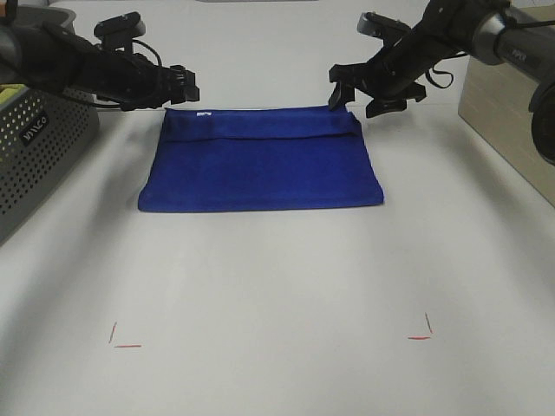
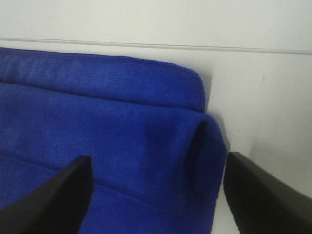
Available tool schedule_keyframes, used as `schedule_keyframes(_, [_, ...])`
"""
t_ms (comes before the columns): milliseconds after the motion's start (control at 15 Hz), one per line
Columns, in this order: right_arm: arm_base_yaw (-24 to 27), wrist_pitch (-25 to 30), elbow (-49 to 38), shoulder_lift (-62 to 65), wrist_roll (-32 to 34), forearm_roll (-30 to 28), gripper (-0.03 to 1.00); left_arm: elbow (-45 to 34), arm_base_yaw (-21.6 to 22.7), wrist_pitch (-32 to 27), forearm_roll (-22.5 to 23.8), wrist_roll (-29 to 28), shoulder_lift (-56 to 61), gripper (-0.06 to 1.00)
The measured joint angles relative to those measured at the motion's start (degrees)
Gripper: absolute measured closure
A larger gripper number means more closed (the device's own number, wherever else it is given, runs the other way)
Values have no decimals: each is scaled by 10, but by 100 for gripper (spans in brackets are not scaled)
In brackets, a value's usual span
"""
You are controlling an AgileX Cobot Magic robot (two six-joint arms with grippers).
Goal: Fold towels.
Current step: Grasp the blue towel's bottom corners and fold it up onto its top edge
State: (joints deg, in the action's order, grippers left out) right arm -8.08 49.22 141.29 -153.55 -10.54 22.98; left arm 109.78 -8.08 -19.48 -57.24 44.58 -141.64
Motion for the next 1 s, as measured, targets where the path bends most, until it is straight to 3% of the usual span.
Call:
schedule_keyframes(200, [0,80,2,23,3,1,23,1,0,-112,46,-44,13,24])
schedule_keyframes(400, [0,171,2,23,11,4,23,1,0,-227,136,-149,13,27])
schedule_keyframes(533, [0,198,2,25,19,4,23,1,0,-276,175,-221,13,27])
schedule_keyframes(733, [0,199,-7,43,25,-4,23,-3,0,-300,224,-297,24,27])
schedule_keyframes(1000, [3,202,-100,104,22,-30,23,-78,7,-278,273,-332,107,27])
